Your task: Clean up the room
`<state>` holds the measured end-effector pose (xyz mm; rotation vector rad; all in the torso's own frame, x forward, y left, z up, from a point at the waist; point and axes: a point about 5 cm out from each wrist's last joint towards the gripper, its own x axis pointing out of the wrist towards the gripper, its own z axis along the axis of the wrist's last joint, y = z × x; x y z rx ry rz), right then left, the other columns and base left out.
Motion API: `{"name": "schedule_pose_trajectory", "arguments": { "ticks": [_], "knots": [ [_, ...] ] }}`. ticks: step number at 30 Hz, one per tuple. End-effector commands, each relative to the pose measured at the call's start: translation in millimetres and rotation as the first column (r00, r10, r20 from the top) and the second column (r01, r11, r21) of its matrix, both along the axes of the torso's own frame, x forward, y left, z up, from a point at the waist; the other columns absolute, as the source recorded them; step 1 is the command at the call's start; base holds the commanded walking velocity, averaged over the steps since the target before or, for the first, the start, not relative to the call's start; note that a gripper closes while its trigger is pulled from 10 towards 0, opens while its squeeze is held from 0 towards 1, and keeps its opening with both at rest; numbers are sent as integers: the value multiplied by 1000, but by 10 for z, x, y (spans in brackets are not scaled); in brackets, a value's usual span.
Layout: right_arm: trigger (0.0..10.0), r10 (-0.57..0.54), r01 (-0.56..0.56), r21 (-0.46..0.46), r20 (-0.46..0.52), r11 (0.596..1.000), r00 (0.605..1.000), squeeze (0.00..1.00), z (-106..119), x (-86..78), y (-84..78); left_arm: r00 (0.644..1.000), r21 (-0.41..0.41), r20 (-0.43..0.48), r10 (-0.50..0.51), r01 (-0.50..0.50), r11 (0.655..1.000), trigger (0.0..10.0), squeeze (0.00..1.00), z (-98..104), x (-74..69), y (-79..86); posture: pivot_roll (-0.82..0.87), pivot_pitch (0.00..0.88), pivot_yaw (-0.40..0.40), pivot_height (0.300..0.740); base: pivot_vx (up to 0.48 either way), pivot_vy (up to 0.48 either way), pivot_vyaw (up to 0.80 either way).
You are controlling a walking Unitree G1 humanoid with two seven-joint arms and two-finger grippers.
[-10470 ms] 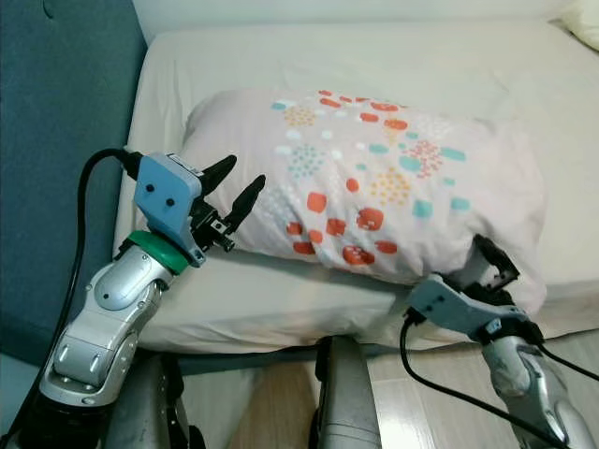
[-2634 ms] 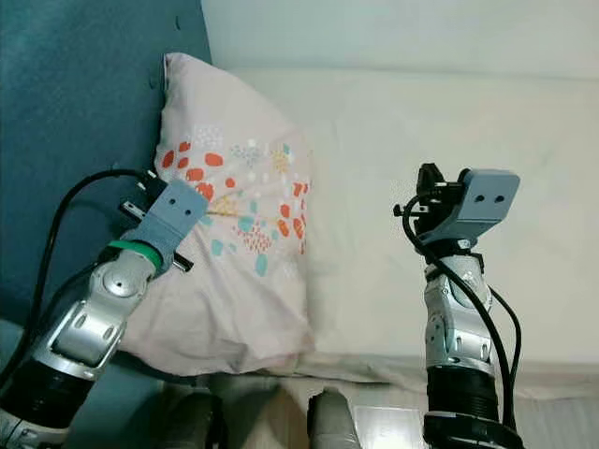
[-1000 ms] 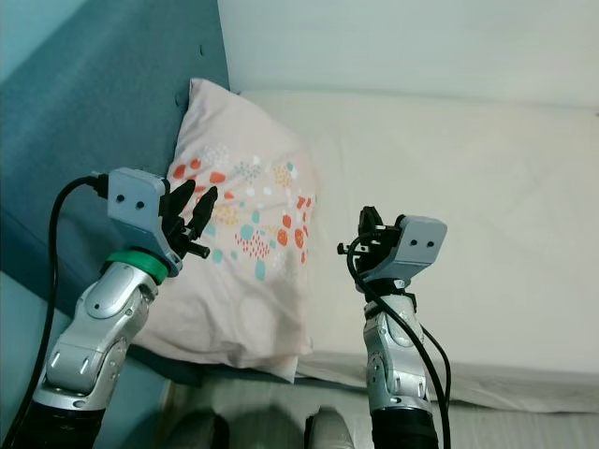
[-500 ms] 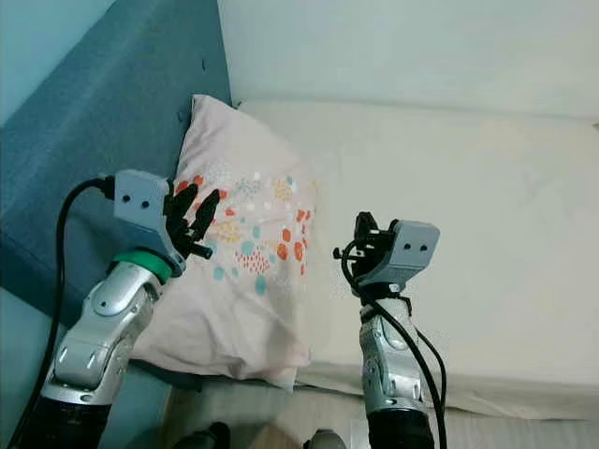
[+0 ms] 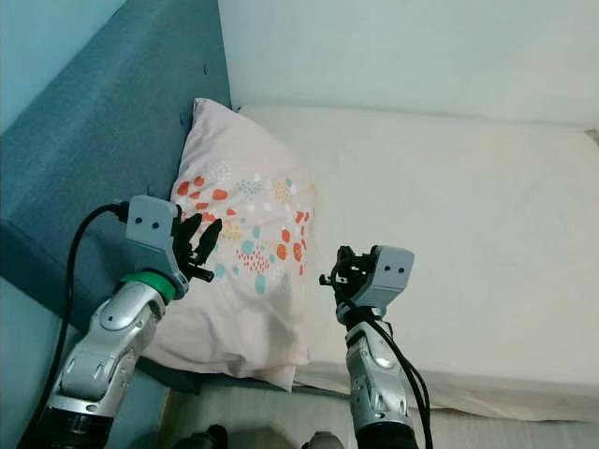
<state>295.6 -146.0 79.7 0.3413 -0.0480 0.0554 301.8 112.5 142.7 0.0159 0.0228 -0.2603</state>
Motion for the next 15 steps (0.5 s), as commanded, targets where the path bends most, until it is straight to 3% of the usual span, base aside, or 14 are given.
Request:
{"name": "schedule_pose_trajectory", "arguments": {
  "ticks": [1, 6, 9, 15],
  "knots": [
    [10000, -31, 33, 27, -65, 999, 997, 0, -147, -62, -9, 998, 38, -68, 11, -9, 999, 10000, 0, -190, -42, 46, -6, 20, 59, 740, 0, 0, 0],
    [10000, -35, 38, 35, -73, 999, 997, 0, -170, -80, 21, 998, 74, -68, 21, -16, 997, 10000, 0, -247, -62, 72, -11, 12, 60, 740, 0, 0, 0],
    [10000, -12, 12, 0, -93, 1000, 996, 0, -230, -125, 81, 998, 141, -62, 25, -16, 990, 10000, 0, -288, -31, 110, -10, 8, 54, 740, 0, 0, 0],
    [10000, -13, 14, 3, -104, 1000, 995, 0, -252, -112, 85, 998, 87, -59, -10, 15, 996, 10000, 0, -265, 16, 62, -5, 2, 46, 740, 0, 0, 0]
  ]
}}
